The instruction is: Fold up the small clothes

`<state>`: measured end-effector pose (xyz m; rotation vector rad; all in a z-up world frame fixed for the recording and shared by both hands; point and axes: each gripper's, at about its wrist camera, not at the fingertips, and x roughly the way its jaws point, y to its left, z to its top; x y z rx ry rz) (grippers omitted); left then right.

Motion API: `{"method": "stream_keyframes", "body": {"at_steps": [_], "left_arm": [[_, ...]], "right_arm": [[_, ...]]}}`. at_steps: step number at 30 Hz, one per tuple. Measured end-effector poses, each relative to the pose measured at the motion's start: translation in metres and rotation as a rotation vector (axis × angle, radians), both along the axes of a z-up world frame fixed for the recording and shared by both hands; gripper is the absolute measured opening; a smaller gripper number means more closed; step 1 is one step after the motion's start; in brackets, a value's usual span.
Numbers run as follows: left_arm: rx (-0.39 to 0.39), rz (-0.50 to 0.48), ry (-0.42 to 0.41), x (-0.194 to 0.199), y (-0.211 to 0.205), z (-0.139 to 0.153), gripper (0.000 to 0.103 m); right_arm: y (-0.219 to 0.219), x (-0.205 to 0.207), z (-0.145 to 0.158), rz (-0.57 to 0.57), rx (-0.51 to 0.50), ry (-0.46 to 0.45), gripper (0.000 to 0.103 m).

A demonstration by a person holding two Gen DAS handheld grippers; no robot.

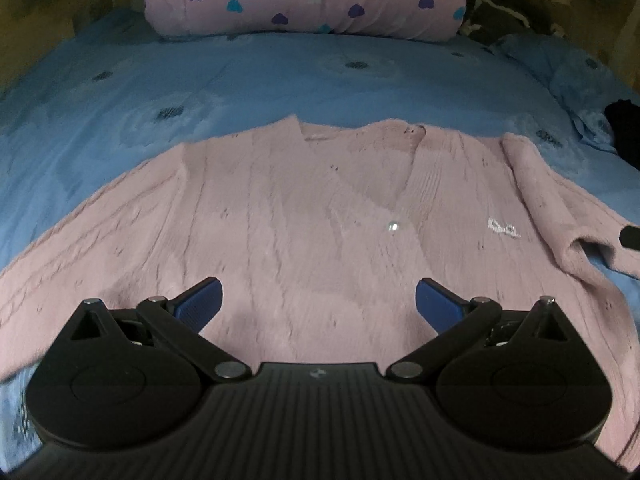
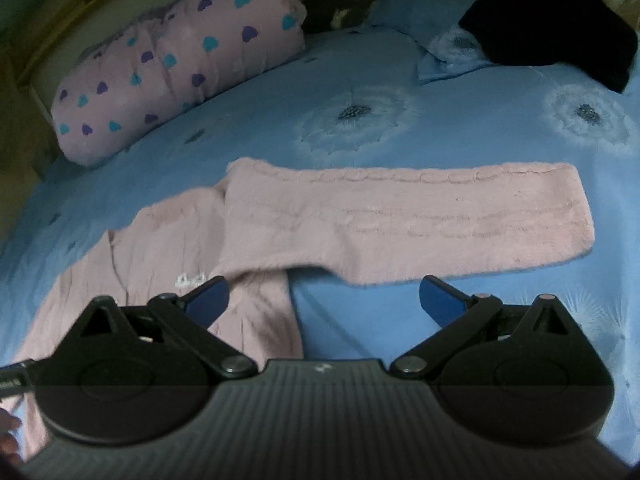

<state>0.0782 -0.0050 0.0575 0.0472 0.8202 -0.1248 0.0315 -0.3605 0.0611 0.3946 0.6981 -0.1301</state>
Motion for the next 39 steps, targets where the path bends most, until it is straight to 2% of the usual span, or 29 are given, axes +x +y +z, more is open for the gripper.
{"method": "stream_keyframes", "body": {"at_steps": [6,13,16,22,24,28,31,35,39], "left_arm": [[0.038,-0.029,-0.018,0.029,-0.013,0.002,0.103],[0.02,-0.013,-0.023,0.069,-0.003,-0.005,0.103],[0.022,-0.014,-0.01,0.092,0.001,-0.006,0.103],[0.035,0.025,-0.053,0.115,0.01,-0.009,0.103],[0.033,0.01,-0.04,0.117,0.01,-0.017,0.103],[0.048,0.01,-0.037,0.12,0.008,-0.026,0.103],[0.037,0.014,-0.032,0.12,0.008,-0.029,0.103],[0.038,0.03,-0.03,0.119,0.01,-0.03,0.103],[0.028,0.05,-0.028,0.12,0.013,-0.03,0.103]], "right_arm": [[0.015,0.039,0.013,0.073,-0.089,-0.003,0.103],[0.053,0.097,0.022,0.241,-0.199,-0.002,0.103],[0.062,0.125,0.026,0.291,-0.219,-0.022,0.103],[0.066,0.177,0.026,0.355,-0.217,-0.035,0.103],[0.061,0.195,0.02,0.363,-0.199,-0.016,0.098],[0.049,0.225,0.004,0.365,-0.131,0.044,0.073],[0.046,0.241,-0.009,0.391,-0.078,0.105,0.068],[0.054,0.248,-0.021,0.459,-0.088,0.158,0.065],[0.06,0.239,-0.02,0.54,-0.103,0.162,0.065]]}}
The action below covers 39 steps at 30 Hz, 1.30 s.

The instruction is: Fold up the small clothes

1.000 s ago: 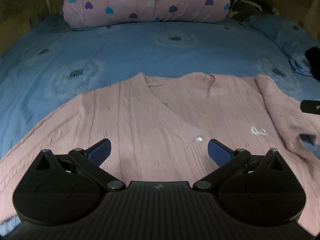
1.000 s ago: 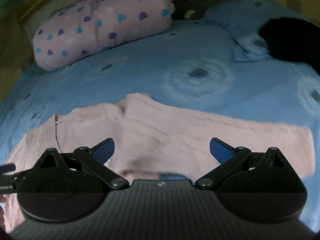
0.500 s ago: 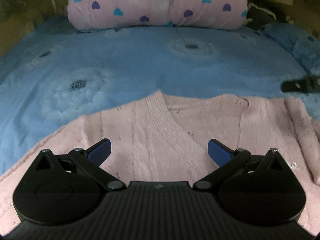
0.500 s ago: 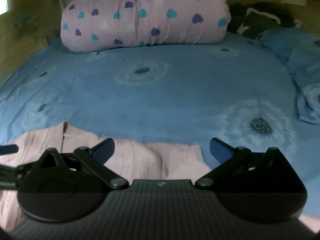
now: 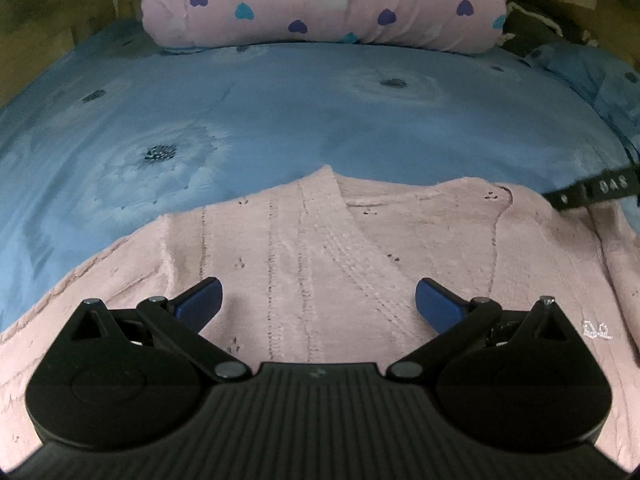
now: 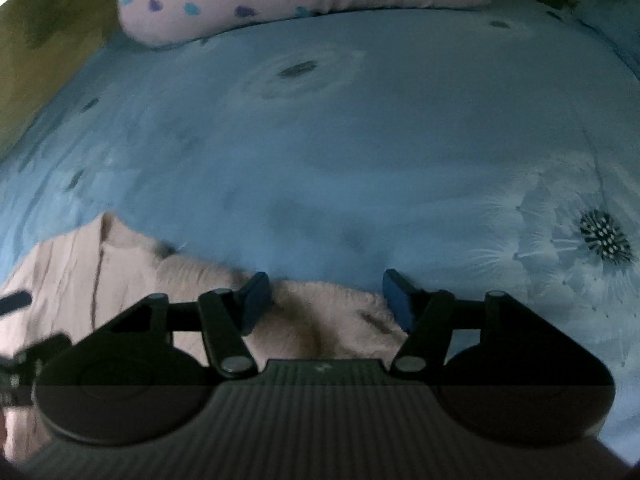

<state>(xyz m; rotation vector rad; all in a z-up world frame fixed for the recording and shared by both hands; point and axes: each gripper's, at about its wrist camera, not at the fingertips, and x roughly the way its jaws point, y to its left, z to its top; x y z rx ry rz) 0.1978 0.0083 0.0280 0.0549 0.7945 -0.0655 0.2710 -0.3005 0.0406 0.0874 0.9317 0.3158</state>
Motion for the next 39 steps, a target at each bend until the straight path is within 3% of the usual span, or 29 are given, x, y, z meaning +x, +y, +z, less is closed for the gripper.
{"method": "stream_keyframes", "body": {"at_steps": [3,7,9,12,15,16,18,24,27,30,31,32,33,34,39], "left_arm": [[-0.007,0.004,0.005,0.0,0.001,0.0,0.103],[-0.003,0.002,0.013,-0.001,-0.001,-0.003,0.103],[0.001,0.0,0.018,-0.001,-0.002,-0.005,0.103],[0.005,-0.001,0.021,-0.002,-0.002,-0.006,0.103],[0.006,0.001,0.021,-0.002,-0.003,-0.006,0.103],[0.006,0.001,0.022,-0.001,-0.003,-0.006,0.103],[0.007,0.002,0.025,-0.002,-0.004,-0.008,0.103],[0.017,0.0,0.035,-0.001,-0.004,-0.011,0.103],[0.019,0.004,0.033,0.0,-0.004,-0.01,0.103],[0.015,0.012,0.032,0.0,-0.003,-0.01,0.103],[0.014,0.012,0.034,0.0,-0.002,-0.009,0.103],[0.014,0.013,0.035,0.0,-0.002,-0.009,0.103],[0.015,0.014,0.035,0.0,-0.002,-0.009,0.103],[0.015,0.014,0.033,0.0,-0.002,-0.008,0.103],[0.002,0.023,0.02,0.001,0.004,-0.002,0.103]], "right_arm": [[0.004,-0.01,0.003,0.061,-0.023,-0.003,0.064],[0.01,-0.019,0.009,0.124,-0.037,-0.013,0.027],[0.012,-0.025,0.014,0.16,-0.038,-0.035,0.023],[0.015,-0.032,0.025,0.202,-0.052,-0.107,0.021],[0.012,-0.042,0.037,0.155,-0.08,-0.23,0.018],[0.013,-0.046,0.04,0.137,-0.118,-0.288,0.009],[0.016,-0.051,0.041,0.094,-0.213,-0.39,0.01],[0.021,-0.026,0.015,0.082,-0.308,-0.28,0.011],[0.021,-0.013,0.014,0.076,-0.268,-0.204,0.012],[0.022,-0.006,0.031,0.07,-0.197,-0.235,0.015],[0.023,-0.002,0.035,0.062,-0.163,-0.24,0.028],[0.025,0.005,0.037,0.062,-0.129,-0.227,0.051],[0.028,0.011,0.037,0.074,-0.1,-0.203,0.061],[0.032,0.019,0.035,0.088,-0.089,-0.181,0.066],[0.056,0.036,0.012,0.128,-0.069,-0.043,0.063]]}}
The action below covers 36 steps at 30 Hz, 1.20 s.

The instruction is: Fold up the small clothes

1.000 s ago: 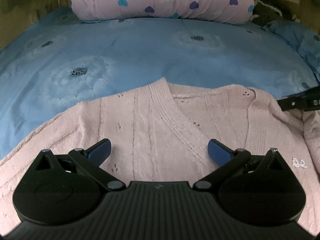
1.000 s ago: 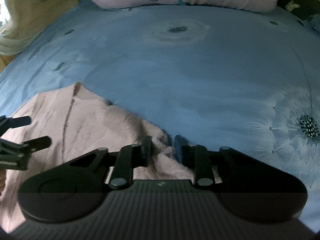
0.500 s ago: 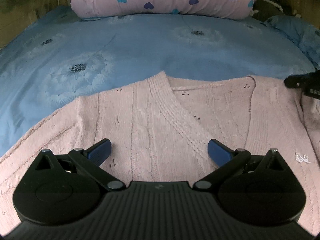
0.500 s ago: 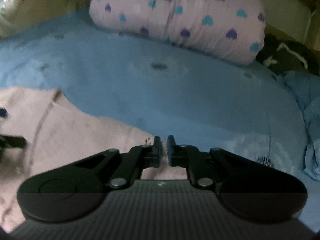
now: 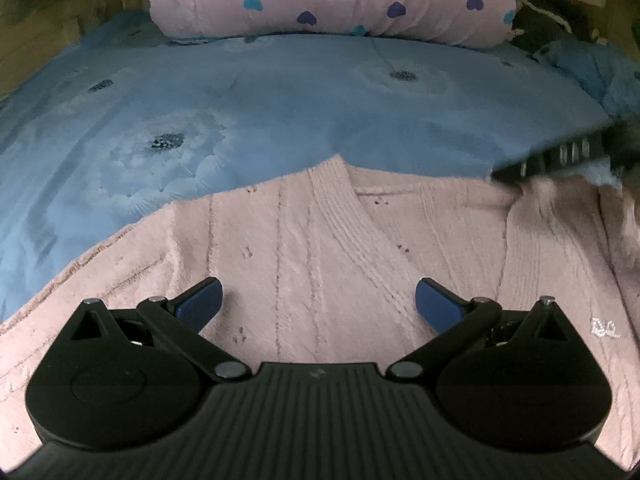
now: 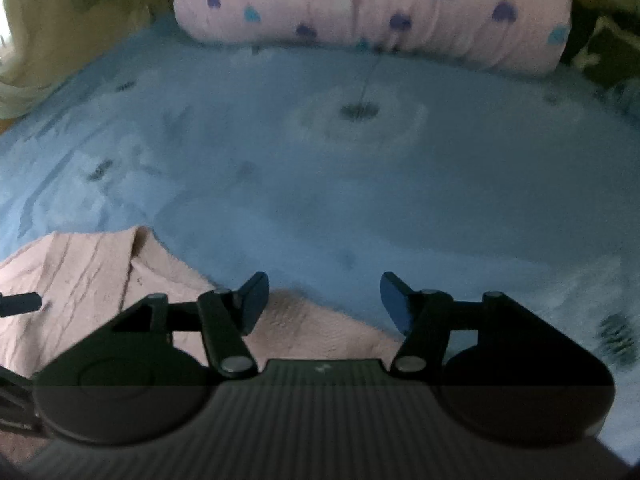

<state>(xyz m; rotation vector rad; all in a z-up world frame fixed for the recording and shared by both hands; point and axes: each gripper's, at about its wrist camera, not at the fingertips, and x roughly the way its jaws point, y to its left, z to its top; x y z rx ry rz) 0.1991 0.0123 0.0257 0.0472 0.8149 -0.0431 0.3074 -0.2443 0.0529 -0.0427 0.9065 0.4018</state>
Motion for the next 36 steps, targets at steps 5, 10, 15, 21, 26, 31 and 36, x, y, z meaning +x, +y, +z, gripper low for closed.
{"method": "stream_keyframes", "body": {"at_steps": [5,10,15,21,26,31,36], "left_arm": [[-0.01,0.021,-0.005,0.001,0.005,0.003,0.103],[-0.011,0.035,0.004,0.001,0.007,0.001,0.103],[-0.003,0.033,0.015,0.0,0.005,-0.004,0.103],[0.014,0.039,0.001,0.007,0.013,0.003,0.103],[0.064,0.042,-0.036,0.031,0.027,0.017,0.103],[0.077,-0.002,-0.033,0.071,0.033,0.021,0.103],[0.05,-0.1,0.006,0.097,0.031,0.007,0.103]], "right_arm": [[0.023,-0.042,0.0,0.134,-0.096,-0.131,0.014],[0.023,-0.091,0.007,0.222,-0.079,-0.21,0.014],[0.021,-0.108,-0.001,0.292,-0.09,-0.149,0.023],[0.008,-0.118,0.02,0.38,0.007,-0.13,0.047],[-0.005,-0.109,0.035,0.369,0.036,-0.215,0.047],[-0.007,-0.075,0.019,0.365,-0.076,-0.187,0.047],[-0.008,-0.058,0.005,0.446,0.014,-0.029,0.046]]}}
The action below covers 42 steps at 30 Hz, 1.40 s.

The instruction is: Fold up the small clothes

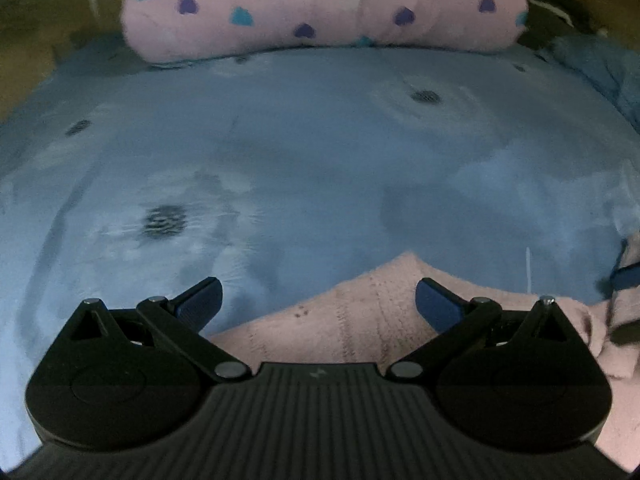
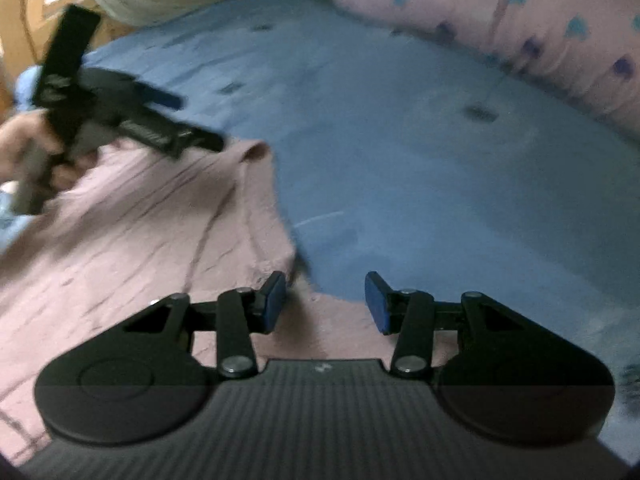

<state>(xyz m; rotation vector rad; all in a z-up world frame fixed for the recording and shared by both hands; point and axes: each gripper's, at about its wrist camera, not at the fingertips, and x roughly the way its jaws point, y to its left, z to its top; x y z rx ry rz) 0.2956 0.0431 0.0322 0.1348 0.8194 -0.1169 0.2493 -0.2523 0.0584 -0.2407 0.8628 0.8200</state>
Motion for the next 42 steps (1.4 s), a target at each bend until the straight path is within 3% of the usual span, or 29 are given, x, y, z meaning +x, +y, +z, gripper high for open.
{"method": "stream_keyframes", "body": {"at_steps": [3,9,13,14,17,20,21,23,24,25,26,31,35,42], "left_arm": [[0.019,-0.03,0.016,0.004,-0.004,-0.013,0.103],[-0.004,-0.008,0.001,-0.01,0.001,-0.017,0.103],[0.017,-0.023,-0.044,-0.031,0.0,-0.01,0.103],[0.033,-0.033,-0.054,-0.033,-0.001,-0.009,0.103],[0.12,-0.016,-0.092,-0.031,-0.01,-0.009,0.103],[0.138,0.013,-0.098,-0.02,-0.013,-0.009,0.103],[0.127,0.015,-0.096,-0.018,-0.013,-0.008,0.103],[0.111,0.019,-0.097,-0.013,-0.011,-0.007,0.103],[0.108,0.025,-0.099,-0.01,-0.009,-0.007,0.103],[0.108,0.03,-0.098,-0.007,-0.009,-0.007,0.103],[0.111,0.039,-0.095,-0.005,-0.007,-0.008,0.103],[0.062,0.051,-0.079,-0.011,-0.001,-0.005,0.103],[0.069,0.032,-0.085,-0.031,-0.004,0.003,0.103],[0.069,0.009,-0.069,-0.08,-0.021,0.028,0.103]], "right_arm": [[0.0,-0.006,-0.001,0.058,0.032,0.033,0.048],[0.008,-0.023,-0.001,0.153,-0.039,-0.007,0.046],[0.009,-0.022,0.003,0.15,-0.037,-0.037,0.014],[0.008,-0.022,0.006,0.139,-0.024,-0.052,0.012],[0.007,-0.015,0.01,0.009,-0.026,-0.179,0.011],[0.007,0.005,0.003,-0.305,-0.07,-0.349,0.014],[0.007,0.013,-0.001,-0.375,-0.08,-0.359,0.015],[0.006,0.022,-0.005,-0.415,-0.084,-0.322,0.02],[0.004,0.023,-0.006,-0.419,-0.071,-0.298,0.027],[0.001,0.021,-0.005,-0.427,-0.053,-0.292,0.042],[-0.003,0.017,-0.004,-0.433,-0.031,-0.302,0.047],[-0.038,-0.004,0.007,-0.465,0.035,-0.314,0.047],[-0.082,-0.021,0.014,-0.566,0.078,-0.266,0.047],[-0.16,-0.089,0.006,-0.773,0.032,-0.204,0.047]]}}
